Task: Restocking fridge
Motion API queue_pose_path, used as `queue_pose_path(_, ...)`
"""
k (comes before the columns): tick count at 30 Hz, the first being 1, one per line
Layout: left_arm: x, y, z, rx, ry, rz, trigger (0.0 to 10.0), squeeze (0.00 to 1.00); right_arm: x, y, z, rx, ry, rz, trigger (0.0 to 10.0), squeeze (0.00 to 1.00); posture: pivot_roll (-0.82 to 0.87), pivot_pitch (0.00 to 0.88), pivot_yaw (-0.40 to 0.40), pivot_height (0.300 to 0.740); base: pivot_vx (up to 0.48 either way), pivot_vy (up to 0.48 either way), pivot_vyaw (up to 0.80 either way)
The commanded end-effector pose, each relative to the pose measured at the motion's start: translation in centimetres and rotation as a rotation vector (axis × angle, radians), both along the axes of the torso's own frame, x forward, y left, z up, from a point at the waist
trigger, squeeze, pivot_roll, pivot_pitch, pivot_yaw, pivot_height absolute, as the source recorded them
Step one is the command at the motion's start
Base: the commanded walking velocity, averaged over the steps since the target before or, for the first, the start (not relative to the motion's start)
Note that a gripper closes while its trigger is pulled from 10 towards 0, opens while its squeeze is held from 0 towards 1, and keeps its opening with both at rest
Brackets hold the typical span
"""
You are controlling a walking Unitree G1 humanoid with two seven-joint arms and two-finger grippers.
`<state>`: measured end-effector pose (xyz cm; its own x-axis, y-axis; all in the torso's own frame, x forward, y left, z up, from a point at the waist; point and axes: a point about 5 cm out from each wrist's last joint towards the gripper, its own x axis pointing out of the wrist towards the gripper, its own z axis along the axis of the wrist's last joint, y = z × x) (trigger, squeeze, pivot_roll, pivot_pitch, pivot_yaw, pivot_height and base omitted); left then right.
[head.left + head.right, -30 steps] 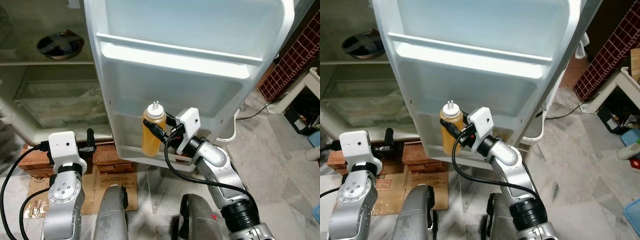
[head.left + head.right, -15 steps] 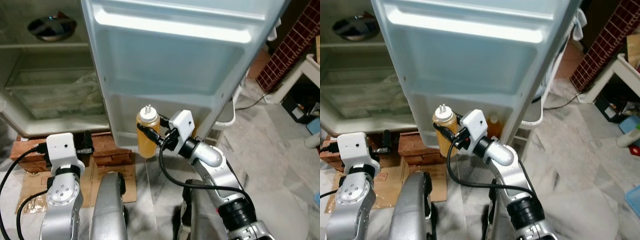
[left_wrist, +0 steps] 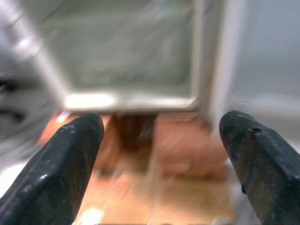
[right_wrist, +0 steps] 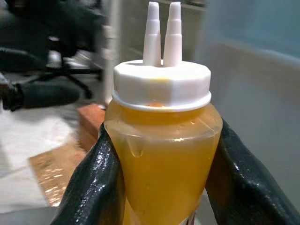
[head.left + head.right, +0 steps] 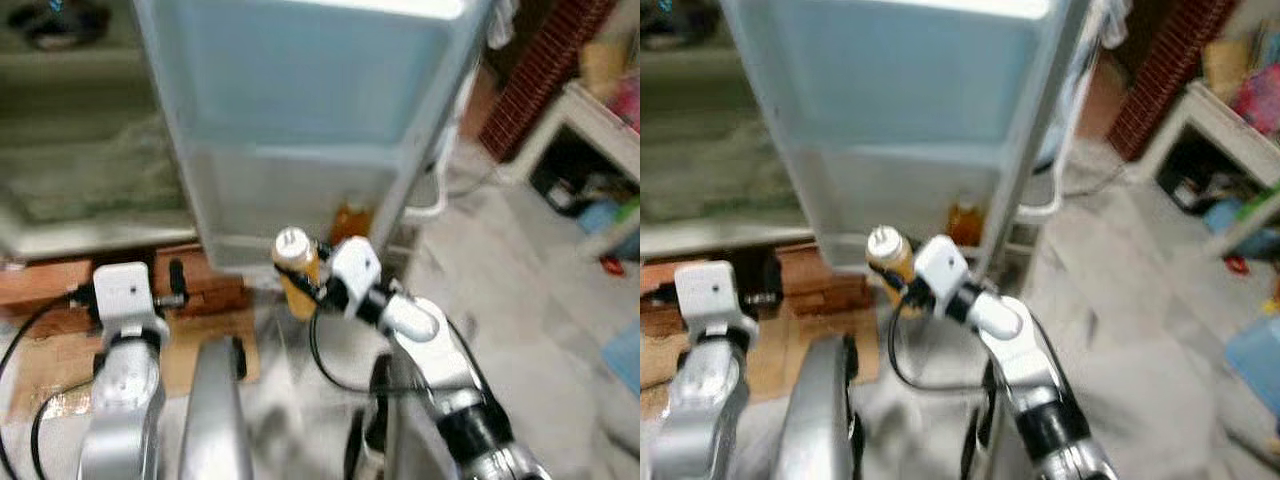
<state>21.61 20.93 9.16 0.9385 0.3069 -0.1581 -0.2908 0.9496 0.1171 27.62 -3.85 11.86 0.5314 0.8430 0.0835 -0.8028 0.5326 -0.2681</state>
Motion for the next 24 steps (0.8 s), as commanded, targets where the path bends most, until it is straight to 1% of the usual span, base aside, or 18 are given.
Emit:
queue_pose_path(1, 0.2, -0.2, 0.8, 0.016, -0.025, -0.014, 10.0, 0.00, -0.1, 0.0, 0.4, -0.007, -0.058, 0.020, 10.0, 0.00, 0.13, 0.202, -0.053, 0.545, 0.000, 0.000, 0.00)
queue_pose_path(3, -0.1, -0.3, 1.0, 0.024, -0.032, -0.017, 10.0, 0.00, -0.3, 0.3, 0.6, -0.003, -0.097, 0.053, 10.0, 0.00, 0.13, 0.209, -0.053, 0.545, 0.000, 0.000, 0.00)
queue_pose_path(4, -0.2, -0.2, 1.2, 0.037, -0.032, 0.000, 10.0, 0.00, -0.4, 0.6, 1.1, 0.029, -0.153, 0.078, 10.0, 0.00, 0.14, 0.223, -0.054, 0.545, 0.000, 0.000, 0.00)
queue_pose_path(5, -0.4, -0.1, 1.3, 0.040, -0.030, 0.008, 10.0, 0.00, -0.4, 0.7, 1.3, 0.037, -0.173, 0.090, 10.0, 0.00, 0.14, 0.234, -0.055, 0.545, 0.000, 0.000, 0.00)
queue_pose_path(8, -0.5, -0.1, 1.3, 0.041, -0.029, 0.012, 10.0, 0.00, -0.3, 0.9, 1.4, 0.045, -0.179, 0.097, 10.0, 0.00, 0.14, 0.239, -0.055, 0.545, 0.000, 0.000, 0.00)
queue_pose_path(9, -1.3, 0.0, 1.3, 0.040, -0.018, 0.009, 10.0, 0.00, 0.0, 1.4, 1.6, 0.060, -0.184, 0.102, 10.0, 0.00, 0.16, 0.271, -0.058, 0.545, 0.000, 0.000, 0.00)
queue_pose_path(10, -2.6, 0.1, 1.1, 0.043, 0.009, 0.008, 10.0, 0.00, 0.4, 1.9, 2.0, 0.072, -0.217, 0.099, 10.0, 0.00, 0.17, 0.297, -0.060, 0.545, 0.000, 0.000, 0.00)
queue_pose_path(11, -2.6, 0.1, 1.1, 0.043, 0.009, 0.008, 10.0, 0.00, 0.4, 1.9, 2.0, 0.072, -0.217, 0.099, 10.0, 0.00, 0.17, 0.297, -0.060, 0.545, 0.000, 0.000, 0.00)
queue_pose_path(12, -3.4, 0.3, 0.9, 0.038, 0.032, 0.012, 10.0, 0.00, 0.8, 2.1, 2.3, 0.074, -0.231, 0.089, 10.0, 0.00, 0.18, 0.318, -0.062, 0.545, 0.000, 0.000, 0.00)
queue_pose_path(14, -4.0, 0.4, 0.6, 0.027, 0.056, 0.015, 10.0, 0.00, 1.4, 2.3, 2.4, 0.070, -0.241, 0.068, 10.0, 0.00, 0.18, 0.318, -0.062, 0.545, 0.000, 0.000, 0.00)
queue_pose_path(15, -5.2, 0.5, 0.4, 0.021, 0.094, 0.013, 10.0, 0.00, 2.0, 2.3, 2.6, 0.068, -0.263, 0.025, 10.0, 0.00, 0.19, 0.357, -0.065, 0.545, 0.000, 0.000, 0.00)
queue_pose_path(17, -6.3, 0.5, 0.3, 0.008, 0.118, 0.015, 10.0, 0.00, 2.7, 2.3, 3.0, 0.062, -0.287, -0.028, 10.0, 0.00, 0.20, 0.369, -0.065, 0.545, 0.000, 0.000, 0.00)
queue_pose_path(18, -6.7, 0.4, 0.4, -0.001, 0.125, 0.004, 10.0, 0.00, 3.7, 2.2, 3.2, 0.069, -0.285, -0.075, 10.0, 0.00, 0.21, 0.386, -0.066, 0.545, 0.000, 0.000, 0.00)
queue_pose_path(19, -6.9, 0.2, 0.7, 0.006, 0.128, -0.010, 10.0, 0.00, 4.6, 2.1, 3.6, 0.071, -0.283, -0.128, 10.0, 0.00, 0.22, 0.395, -0.066, 0.545, 0.000, 0.000, 0.00)
queue_pose_path(20, -6.9, 0.2, 0.7, 0.006, 0.128, -0.010, 10.0, 0.00, 4.6, 2.1, 3.6, 0.071, -0.283, -0.128, 10.0, 0.00, 0.22, 0.395, -0.066, 0.545, 0.000, 0.000, 0.00)
queue_pose_path(22, -7.8, -0.4, 1.3, 0.018, 0.132, -0.037, 10.0, 0.00, 5.2, 2.1, 4.3, 0.076, -0.305, -0.162, 10.0, 0.00, 0.25, 0.431, -0.061, 0.545, 0.000, 0.000, 0.00)
queue_pose_path(23, -7.8, -0.4, 1.3, 0.018, 0.132, -0.037, 10.0, 0.00, 5.2, 2.1, 4.3, 0.076, -0.305, -0.162, 10.0, 0.00, 0.25, 0.431, -0.061, 0.545, 0.000, 0.000, 0.00)
queue_pose_path(24, -8.0, -0.7, 1.5, 0.008, 0.131, -0.053, 10.0, 0.00, 5.5, 2.2, 4.6, 0.067, -0.326, -0.187, 10.0, 0.00, 0.26, 0.446, -0.059, 0.545, 0.000, 0.000, 0.00)
